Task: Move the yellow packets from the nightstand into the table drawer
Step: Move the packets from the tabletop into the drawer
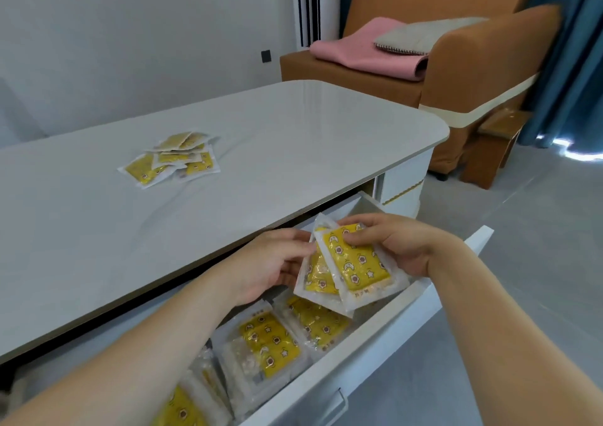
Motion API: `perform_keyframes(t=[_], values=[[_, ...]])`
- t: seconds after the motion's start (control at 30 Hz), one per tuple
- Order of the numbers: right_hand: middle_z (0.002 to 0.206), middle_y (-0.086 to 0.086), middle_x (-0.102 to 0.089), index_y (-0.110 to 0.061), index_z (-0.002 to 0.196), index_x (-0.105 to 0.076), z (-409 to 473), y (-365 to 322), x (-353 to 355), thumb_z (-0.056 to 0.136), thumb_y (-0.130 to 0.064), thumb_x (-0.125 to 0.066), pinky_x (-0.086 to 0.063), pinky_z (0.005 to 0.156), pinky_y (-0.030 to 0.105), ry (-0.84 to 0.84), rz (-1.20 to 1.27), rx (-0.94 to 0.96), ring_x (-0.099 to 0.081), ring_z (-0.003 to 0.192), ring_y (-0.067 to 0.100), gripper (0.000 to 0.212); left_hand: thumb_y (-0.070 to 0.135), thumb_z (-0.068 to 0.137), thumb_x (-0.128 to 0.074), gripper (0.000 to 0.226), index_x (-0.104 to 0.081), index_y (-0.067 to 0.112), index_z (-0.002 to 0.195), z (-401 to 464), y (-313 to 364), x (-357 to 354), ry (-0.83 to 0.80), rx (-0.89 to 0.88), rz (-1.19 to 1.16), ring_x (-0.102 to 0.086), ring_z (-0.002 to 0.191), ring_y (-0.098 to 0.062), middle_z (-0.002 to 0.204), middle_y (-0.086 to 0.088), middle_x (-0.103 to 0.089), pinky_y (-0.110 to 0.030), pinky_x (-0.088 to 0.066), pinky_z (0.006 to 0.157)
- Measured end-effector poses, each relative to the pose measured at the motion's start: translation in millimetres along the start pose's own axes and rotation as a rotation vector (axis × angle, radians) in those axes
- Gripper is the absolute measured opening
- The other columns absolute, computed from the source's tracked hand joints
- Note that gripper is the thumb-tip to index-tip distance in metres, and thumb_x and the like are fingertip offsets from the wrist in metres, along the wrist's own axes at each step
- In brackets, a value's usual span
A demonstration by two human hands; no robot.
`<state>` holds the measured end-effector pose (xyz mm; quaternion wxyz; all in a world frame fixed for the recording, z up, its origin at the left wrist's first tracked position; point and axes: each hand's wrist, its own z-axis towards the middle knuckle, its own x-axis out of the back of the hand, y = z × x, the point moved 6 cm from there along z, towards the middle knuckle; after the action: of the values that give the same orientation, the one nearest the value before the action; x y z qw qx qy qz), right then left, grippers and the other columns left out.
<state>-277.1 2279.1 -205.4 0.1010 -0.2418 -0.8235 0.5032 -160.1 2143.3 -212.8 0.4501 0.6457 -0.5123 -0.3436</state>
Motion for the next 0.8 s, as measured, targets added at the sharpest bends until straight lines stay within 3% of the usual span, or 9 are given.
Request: perform_keyframes(t=[0.1,0.23,0.33,0.4,0.5,0.63,0.7,0.8], values=[[0.107,0.014,-0.074,-0.020,0.118,-0.066,-1.6,-5.4,-11.2,0.091,-0.007,-0.064,-0.061,0.075,0.042,0.004,-0.108,-0.012,-0.072,0.091,0.029,0.030,0.004,0.094,-0.059,0.021,-0.060,0.006,0.115,-10.7,-5.6,7.8,0.018,0.037,0.112,-0.064,0.072,-0.025,0.088,-0.014,-0.069,-0.030,-0.052,0.056],[0.106,0.014,-0.072,-0.022,0.108,-0.069,1.7,-14.0,1.7,0.093,-0.007,-0.062,-0.057,0.086,0.048,0.263,-0.350,0.023,-0.071,0.095,0.030,0.022,-0.007,0.093,-0.054,0.016,-0.058,-0.007,0.109,-21.1,-20.5,17.4,0.094,0.130,0.157,-0.067,0.061,-0.022,0.080,-0.017,-0.072,-0.031,-0.058,0.055],[0.101,0.009,-0.061,-0.021,0.120,-0.058,-0.4,-19.6,11.8,0.093,-0.006,-0.055,-0.055,0.090,0.046,0.480,-0.452,0.067,-0.064,0.093,0.027,0.031,-0.013,0.093,-0.045,0.023,-0.062,0.001,0.085,-28.6,-36.0,15.7,0.188,0.198,0.099,-0.066,0.049,-0.018,0.062,-0.011,-0.070,-0.027,-0.057,0.047],[0.096,0.007,-0.053,-0.022,0.129,-0.046,-1.6,-19.1,13.1,0.093,-0.003,-0.049,-0.054,0.089,0.045,0.539,-0.432,0.067,-0.060,0.090,0.026,0.041,-0.013,0.092,-0.042,0.027,-0.063,0.001,0.083,-29.5,-44.9,8.8,0.207,0.226,0.077,-0.067,0.048,-0.020,0.061,-0.014,-0.070,-0.028,-0.057,0.045],[0.096,0.008,-0.051,-0.023,0.139,-0.038,1.8,-15.7,7.3,0.095,-0.004,-0.046,-0.052,0.090,0.045,0.539,-0.404,0.055,-0.057,0.097,0.029,0.049,-0.009,0.091,-0.053,0.010,-0.063,-0.007,0.095,-32.3,-51.4,-0.9,0.178,0.296,0.155,-0.065,0.046,-0.022,0.067,-0.020,-0.069,-0.030,-0.056,0.043],[0.109,0.012,-0.053,-0.021,0.137,-0.038,6.4,-13.2,-6.7,0.094,-0.002,-0.050,-0.052,0.094,0.048,0.526,-0.356,0.050,-0.058,0.105,0.031,0.049,0.009,0.089,-0.066,0.016,-0.064,-0.006,0.093,-42.6,-47.4,7.0,0.121,0.366,0.466,-0.058,0.039,-0.020,0.059,-0.014,-0.064,-0.026,-0.049,0.040],[0.112,0.014,-0.056,-0.021,0.132,-0.043,9.9,-9.8,-22.1,0.092,-0.001,-0.055,-0.055,0.089,0.049,0.451,-0.305,0.028,-0.062,0.101,0.031,0.046,0.011,0.090,-0.060,0.014,-0.063,-0.002,0.089,-45.4,-37.3,24.7,0.224,0.297,0.496,-0.057,0.040,-0.021,0.062,-0.014,-0.064,-0.024,-0.047,0.043],[0.114,0.020,-0.061,-0.016,0.128,-0.049,19.8,-1.5,-58.9,0.091,0.003,-0.058,-0.057,0.086,0.050,0.238,-0.251,-0.012,-0.068,0.098,0.035,0.043,0.009,0.090,-0.054,0.016,-0.062,0.000,0.101,-51.5,-26.2,46.1,0.316,0.153,0.360,-0.059,0.058,-0.025,0.083,-0.018,-0.069,-0.028,-0.045,0.054]])
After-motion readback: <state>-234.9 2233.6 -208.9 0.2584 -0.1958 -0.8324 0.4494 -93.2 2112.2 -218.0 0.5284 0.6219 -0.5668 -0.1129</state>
